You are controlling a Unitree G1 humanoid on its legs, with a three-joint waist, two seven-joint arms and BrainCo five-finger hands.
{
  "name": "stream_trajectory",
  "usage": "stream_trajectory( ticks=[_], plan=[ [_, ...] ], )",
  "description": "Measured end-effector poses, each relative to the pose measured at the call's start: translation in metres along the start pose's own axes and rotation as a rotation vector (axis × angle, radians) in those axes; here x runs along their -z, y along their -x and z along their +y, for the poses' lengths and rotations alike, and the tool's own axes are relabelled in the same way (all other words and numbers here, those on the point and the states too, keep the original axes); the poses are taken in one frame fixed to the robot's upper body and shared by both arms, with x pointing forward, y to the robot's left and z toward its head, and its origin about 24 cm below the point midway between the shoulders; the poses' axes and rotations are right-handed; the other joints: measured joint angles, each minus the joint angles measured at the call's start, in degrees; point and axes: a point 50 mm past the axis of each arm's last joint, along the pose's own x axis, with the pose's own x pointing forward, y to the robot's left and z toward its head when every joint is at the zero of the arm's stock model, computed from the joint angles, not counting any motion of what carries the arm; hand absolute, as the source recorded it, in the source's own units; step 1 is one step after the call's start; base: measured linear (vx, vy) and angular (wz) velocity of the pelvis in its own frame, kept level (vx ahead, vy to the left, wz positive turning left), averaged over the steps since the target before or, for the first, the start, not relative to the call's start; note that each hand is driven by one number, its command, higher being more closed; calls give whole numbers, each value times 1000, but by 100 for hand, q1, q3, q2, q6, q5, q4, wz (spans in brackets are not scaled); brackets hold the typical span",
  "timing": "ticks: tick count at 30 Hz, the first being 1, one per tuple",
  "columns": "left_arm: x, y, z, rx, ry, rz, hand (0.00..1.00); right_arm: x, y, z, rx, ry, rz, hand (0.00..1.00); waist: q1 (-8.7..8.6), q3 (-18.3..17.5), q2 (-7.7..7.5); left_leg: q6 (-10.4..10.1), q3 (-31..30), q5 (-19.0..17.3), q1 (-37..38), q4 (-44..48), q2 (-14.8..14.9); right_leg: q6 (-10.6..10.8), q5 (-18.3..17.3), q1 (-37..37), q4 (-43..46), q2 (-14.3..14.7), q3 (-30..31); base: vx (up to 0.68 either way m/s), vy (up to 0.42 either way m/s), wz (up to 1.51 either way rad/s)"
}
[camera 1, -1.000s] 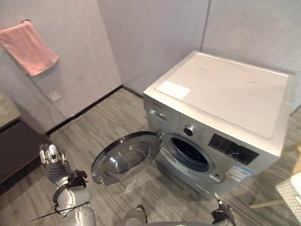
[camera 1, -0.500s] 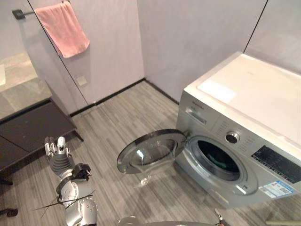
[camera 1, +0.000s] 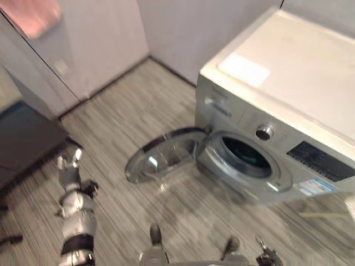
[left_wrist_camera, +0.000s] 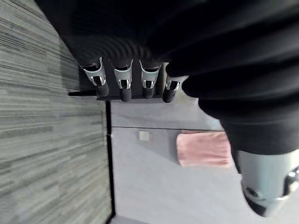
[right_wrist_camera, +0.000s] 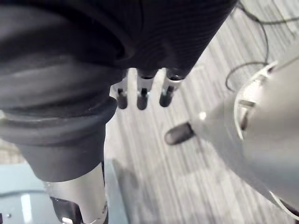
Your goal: Pick up the laundry basket with both hands and put the clothes into the washing machine.
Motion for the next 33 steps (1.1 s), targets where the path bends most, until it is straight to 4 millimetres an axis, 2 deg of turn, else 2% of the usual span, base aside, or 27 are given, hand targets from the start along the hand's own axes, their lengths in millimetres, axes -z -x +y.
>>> stream_trajectory(
  ticks=[2, 3, 4, 5, 6, 8, 10, 12, 13, 17, 19, 21, 22, 24, 25, 26, 29, 30, 31, 33],
  plan=[
    [-1, -13, 0, -34, 4, 52, 0, -2, 1, 5, -22, -27, -14, 0, -9, 143, -265, 2, 185, 1, -25, -5, -17, -44, 104, -131, -91, -2, 175, 1, 8, -39],
    [1, -16, 0, -50, 3, 84, 0, -3, 1, 7, -35, -39, -20, 0, -35, 166, -350, 2, 260, 1, -44, -4, -20, -61, 136, -193, -125, -1, 264, 19, 9, -48],
    [1, -21, -1, -57, 15, 110, 0, -5, 1, 13, -62, -67, -34, 0, -129, 234, -463, 2, 375, 1, -61, 6, -5, -69, 150, -278, -134, 10, 370, 17, -2, -36],
    [0, -22, -2, -53, 15, 118, 0, -7, 1, 15, -72, -73, -42, 0, -139, 257, -490, 2, 432, 0, -72, 13, 17, -92, 169, -328, -136, 28, 413, 8, -16, -44],
    [-2, -25, -6, -45, 21, 121, 0, -10, 2, 17, -83, -89, -56, 0, -139, 297, -495, 0, 519, -2, -101, 29, 73, -168, 230, -417, -137, 76, 494, -7, -27, -45],
    [-11, -29, -21, -14, 37, 102, 0, -15, 2, 19, -92, -119, -81, 0, -151, 406, -508, -4, 642, -5, -127, 43, 151, -181, 261, -522, -137, 151, 595, -11, -34, -36],
    [-15, -31, -45, 37, 26, 85, 0, -19, 2, 18, -79, -164, -94, 0, -191, 520, -507, -9, 726, -8, -128, 54, 225, -182, 262, -568, -135, 214, 636, -19, -42, -18],
    [-15, -31, -49, 50, -11, 70, 0, -24, 2, 16, -71, -206, -114, 0, -189, 575, -470, -21, 765, -18, -134, 70, 237, -182, 262, -582, -134, 217, 650, -19, -20, -6],
    [-7, -26, -59, 88, -74, 82, 0, -28, 2, 13, -64, -245, -129, 0, -170, 598, -436, -52, 787, -43, -136, 80, 239, -182, 262, -593, -127, 214, 654, 0, 0, 0],
    [18, -10, -75, 167, -211, 112, 0, -31, 5, 19, -88, -286, -149, 0, -3, 607, -409, -73, 822, -109, -104, 177, 245, -180, 261, -587, -34, 179, 665, 0, 0, 0],
    [38, 3, -80, 225, -276, 150, 0, -32, 7, 24, -107, -295, -158, 0, 51, 606, -395, -37, 848, -132, -41, 202, 196, -174, 257, -548, 9, 116, 665, -15, 17, -1],
    [76, 32, -85, 314, -334, 245, 0, -31, 9, 28, -127, -305, -164, 0, 33, 604, -382, 27, 924, -199, 76, 244, 69, -119, 253, -479, 48, -24, 714, -37, 49, -3],
    [87, 42, -87, 355, -355, 280, 0, -30, 9, 29, -129, -306, -161, 0, 25, 600, -372, 34, 945, -226, 108, 251, 44, -96, 266, -459, 48, -52, 727, -51, 72, -5],
    [130, 88, -105, 629, -507, 426, 0, -24, 11, 35, -148, -303, -145, 0, -20, 593, -371, 43, 1068, -248, 291, 218, -79, -49, 294, -389, 46, -152, 885, -55, 75, -17],
    [148, 114, -115, 760, -557, 491, 0, -21, 12, 38, -170, -296, -138, 0, -134, 590, -367, 47, 1114, -251, 359, 193, -129, -14, 315, -374, 42, -195, 948, -31, 41, -23],
    [153, 124, -120, 790, -549, 514, 0, -20, 12, 40, -180, -287, -134, 0, -188, 590, -366, 47, 1152, -251, 394, 175, -147, -3, 322, -380, 39, -204, 999, -26, 33, -24],
    [163, 156, -151, 990, -574, 536, 0, -16, 13, 43, -192, -271, -121, 0, -493, 586, -359, 45, 1395, -251, 557, 129, -154, 36, 368, -410, -30, -168, 1245, -14, 11, -43],
    [161, 173, -171, 1095, -548, 528, 0, -16, 13, 41, -188, -266, -123, 0, -616, 542, -336, 18, 1545, -280, 625, 127, -147, 22, 414, -489, -50, -130, 1445, 21, -5, -102],
    [154, 197, -206, 1217, -487, 499, 0, -16, 12, 37, -184, -228, -122, 0, -711, 497, -319, -105, 1814, -427, 746, 128, -133, 40, 426, -618, -63, -71, 1760, 35, -10, -108],
    [138, 216, -243, 1318, -399, 445, 0, -17, 11, 31, -172, -205, -120, 0, -907, 452, -280, -132, 2109, -485, 867, 124, -113, 42, 430, -729, -68, 11, 2060, 58, -12, -99]
  ],
)
